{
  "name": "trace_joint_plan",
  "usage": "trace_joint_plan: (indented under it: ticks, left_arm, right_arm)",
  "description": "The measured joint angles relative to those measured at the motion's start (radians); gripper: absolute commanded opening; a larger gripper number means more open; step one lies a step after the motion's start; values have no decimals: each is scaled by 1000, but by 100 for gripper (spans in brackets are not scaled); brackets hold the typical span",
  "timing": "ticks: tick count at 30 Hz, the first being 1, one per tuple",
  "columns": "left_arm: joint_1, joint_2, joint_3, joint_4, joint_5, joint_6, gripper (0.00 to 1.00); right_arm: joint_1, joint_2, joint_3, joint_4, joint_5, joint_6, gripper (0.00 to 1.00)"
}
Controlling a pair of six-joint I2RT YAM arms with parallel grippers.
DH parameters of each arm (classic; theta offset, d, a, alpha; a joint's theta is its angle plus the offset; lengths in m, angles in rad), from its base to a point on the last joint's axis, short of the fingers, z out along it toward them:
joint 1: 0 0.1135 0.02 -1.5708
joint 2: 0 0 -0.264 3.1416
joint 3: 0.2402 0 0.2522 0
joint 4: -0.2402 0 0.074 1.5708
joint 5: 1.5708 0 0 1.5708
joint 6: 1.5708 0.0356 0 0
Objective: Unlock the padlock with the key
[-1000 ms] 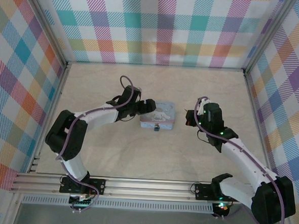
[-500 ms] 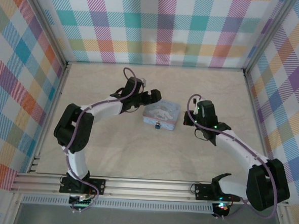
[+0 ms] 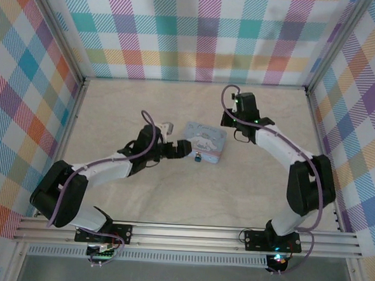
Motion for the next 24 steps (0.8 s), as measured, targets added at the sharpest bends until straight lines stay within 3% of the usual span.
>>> trace_joint_plan:
  ticks: [7, 20, 24]
  left_arm:
    - [-128, 92, -86, 206, -34, 134, 100]
    - [-211, 373, -43, 456, -156, 260, 99]
    - [-214, 421, -7, 495, -153, 272, 93]
  right_arm:
    - [-5, 154, 110, -52, 2, -18, 0]
    - [-5, 237, 150, -103, 22, -42, 0]
    - [-5, 249, 150, -105, 21, -42, 0]
